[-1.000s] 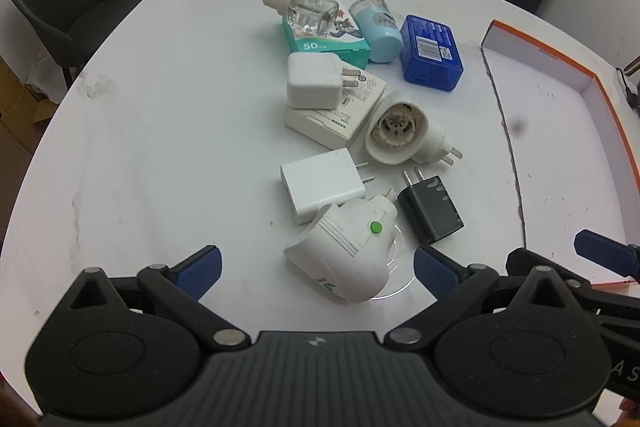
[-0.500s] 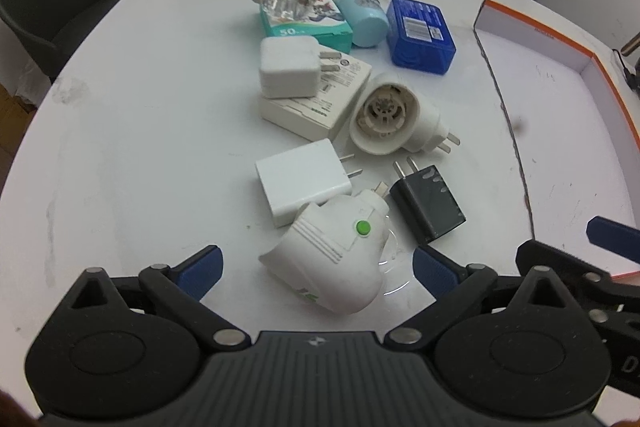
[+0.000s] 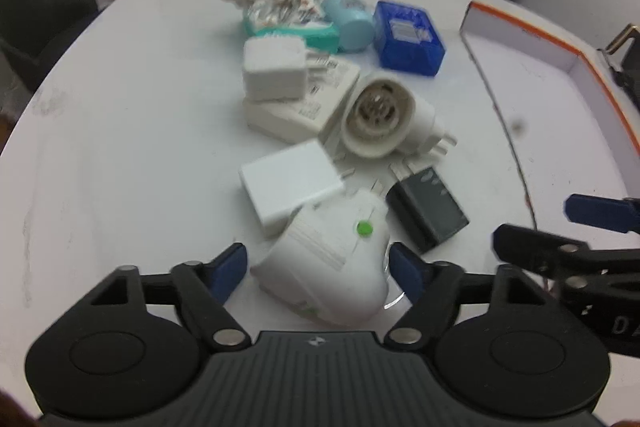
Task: Organize rigid objects
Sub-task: 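Grasp the white round adapter with the left tool while the right tool grasps the black charger, then lift and carry the white adapter and black charger toward the orange-rimmed tray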
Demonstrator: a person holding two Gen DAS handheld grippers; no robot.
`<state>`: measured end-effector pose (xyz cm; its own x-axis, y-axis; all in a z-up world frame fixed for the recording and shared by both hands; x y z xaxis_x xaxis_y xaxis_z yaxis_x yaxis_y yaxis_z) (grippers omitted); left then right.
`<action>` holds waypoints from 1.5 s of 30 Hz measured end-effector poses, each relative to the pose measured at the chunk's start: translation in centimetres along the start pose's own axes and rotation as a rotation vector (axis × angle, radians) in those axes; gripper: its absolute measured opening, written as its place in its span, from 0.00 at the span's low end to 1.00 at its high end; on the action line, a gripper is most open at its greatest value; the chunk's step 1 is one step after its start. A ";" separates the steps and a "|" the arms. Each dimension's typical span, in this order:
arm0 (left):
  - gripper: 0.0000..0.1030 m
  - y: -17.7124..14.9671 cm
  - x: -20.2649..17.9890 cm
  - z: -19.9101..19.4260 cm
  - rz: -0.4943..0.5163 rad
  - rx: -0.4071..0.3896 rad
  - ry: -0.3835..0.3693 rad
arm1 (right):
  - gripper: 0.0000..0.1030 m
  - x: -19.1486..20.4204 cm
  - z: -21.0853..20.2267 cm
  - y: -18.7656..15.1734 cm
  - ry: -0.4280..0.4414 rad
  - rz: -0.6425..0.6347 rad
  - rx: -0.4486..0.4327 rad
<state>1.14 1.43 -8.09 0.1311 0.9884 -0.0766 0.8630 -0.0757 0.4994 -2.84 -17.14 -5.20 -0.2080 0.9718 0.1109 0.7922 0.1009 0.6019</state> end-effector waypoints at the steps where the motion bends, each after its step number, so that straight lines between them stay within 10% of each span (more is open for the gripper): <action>1: 0.65 0.1 0.0 0.2 0.003 0.002 -0.005 | 0.86 0.1 0.2 0.1 0.004 -0.008 0.000; 15: 0.53 -1.1 3.8 -2.8 -0.072 -0.032 -0.029 | 0.83 2.6 4.1 2.0 0.102 -0.088 0.017; 21: 0.53 -1.3 4.4 -3.6 -0.095 -0.053 -0.031 | 0.43 4.6 6.1 2.5 0.084 -0.172 0.056; 45: 0.41 -0.9 -0.4 -6.4 -0.063 -0.138 -0.052 | 0.42 -0.2 -2.1 0.2 0.126 -0.072 -0.086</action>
<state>-2.76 1.92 -2.98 0.1067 0.9823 -0.1540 0.7958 0.0085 0.6055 -3.79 -17.79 -3.44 -0.3374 0.9276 0.1603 0.7217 0.1456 0.6767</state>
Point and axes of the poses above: each gripper's, at about its wrist camera, not at the fingertips, and z roughly the way its jaws point, x to its left, y to its top, the point moved 1 cm from there along z, roughly the way its jaws point, and after that the axes turned 2 degrees about -z, right-handed, at the moved point
